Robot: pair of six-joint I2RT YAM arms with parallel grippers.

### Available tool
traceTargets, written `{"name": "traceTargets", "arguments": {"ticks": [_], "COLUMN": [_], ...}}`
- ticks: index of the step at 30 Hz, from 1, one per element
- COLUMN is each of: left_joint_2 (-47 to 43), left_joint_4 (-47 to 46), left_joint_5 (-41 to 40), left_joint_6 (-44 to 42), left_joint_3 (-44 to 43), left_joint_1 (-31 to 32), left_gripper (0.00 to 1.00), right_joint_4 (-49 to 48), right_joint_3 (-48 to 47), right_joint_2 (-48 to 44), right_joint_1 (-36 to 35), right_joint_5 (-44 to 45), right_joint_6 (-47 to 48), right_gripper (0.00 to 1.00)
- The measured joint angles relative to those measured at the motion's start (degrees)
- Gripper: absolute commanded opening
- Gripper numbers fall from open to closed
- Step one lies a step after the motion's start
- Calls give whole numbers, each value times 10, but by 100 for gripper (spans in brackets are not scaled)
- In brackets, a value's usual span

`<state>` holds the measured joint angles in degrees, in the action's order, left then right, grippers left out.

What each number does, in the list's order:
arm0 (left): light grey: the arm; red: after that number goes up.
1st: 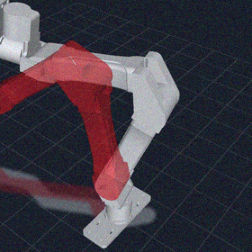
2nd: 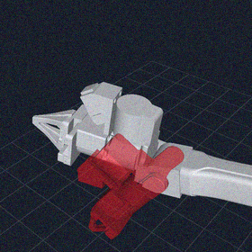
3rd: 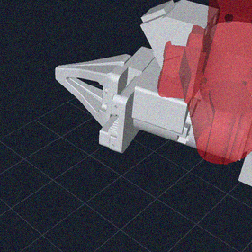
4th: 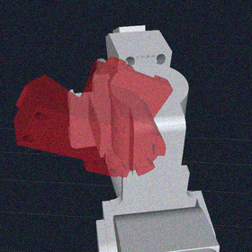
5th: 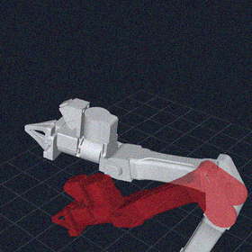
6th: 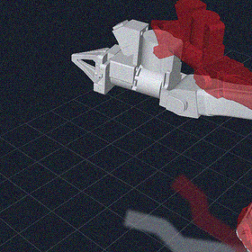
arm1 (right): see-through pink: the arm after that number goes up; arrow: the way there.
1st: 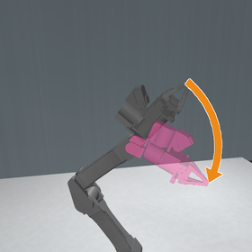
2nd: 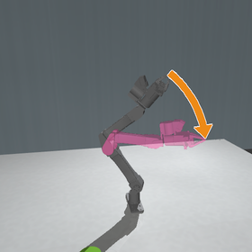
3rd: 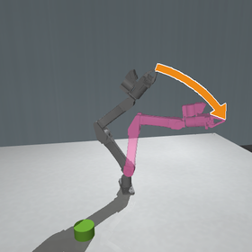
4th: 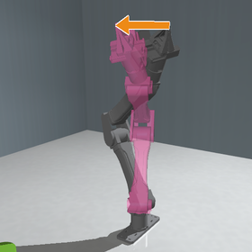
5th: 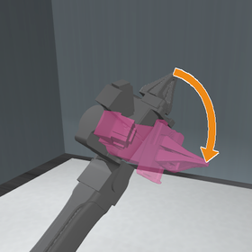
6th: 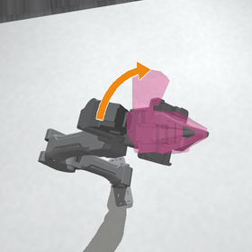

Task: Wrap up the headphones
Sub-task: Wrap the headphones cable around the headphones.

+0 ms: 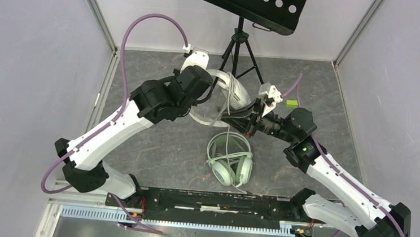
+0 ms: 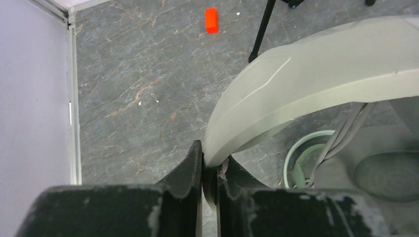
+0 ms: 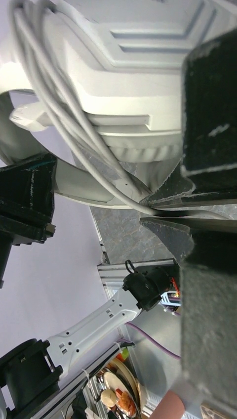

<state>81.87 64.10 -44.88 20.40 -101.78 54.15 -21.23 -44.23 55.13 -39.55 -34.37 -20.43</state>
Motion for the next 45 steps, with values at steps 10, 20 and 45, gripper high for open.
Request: {"name": "traceTargets", "arguments": {"ticks": [10,20,45], "left_joint_2": [-30,-50,-87], "left_joint_4": [-46,-85,-151], "left_joint_5": [4,10,66], "left_joint_6": [19,41,65], "left_joint_3": [10,35,62], "left_joint_1": [-7,-12,-13], "left_gripper": [2,2,2], "right_joint_4": [3,-33,-390], "right_joint_3": [16,77,260], "right_joint_2": [-21,-28,13], "right_joint_1": [-1,-2,-65], "right_joint_5": [28,38,145], "right_joint_6": [3,-19,-25], "right_gripper": [16,17,34]}}
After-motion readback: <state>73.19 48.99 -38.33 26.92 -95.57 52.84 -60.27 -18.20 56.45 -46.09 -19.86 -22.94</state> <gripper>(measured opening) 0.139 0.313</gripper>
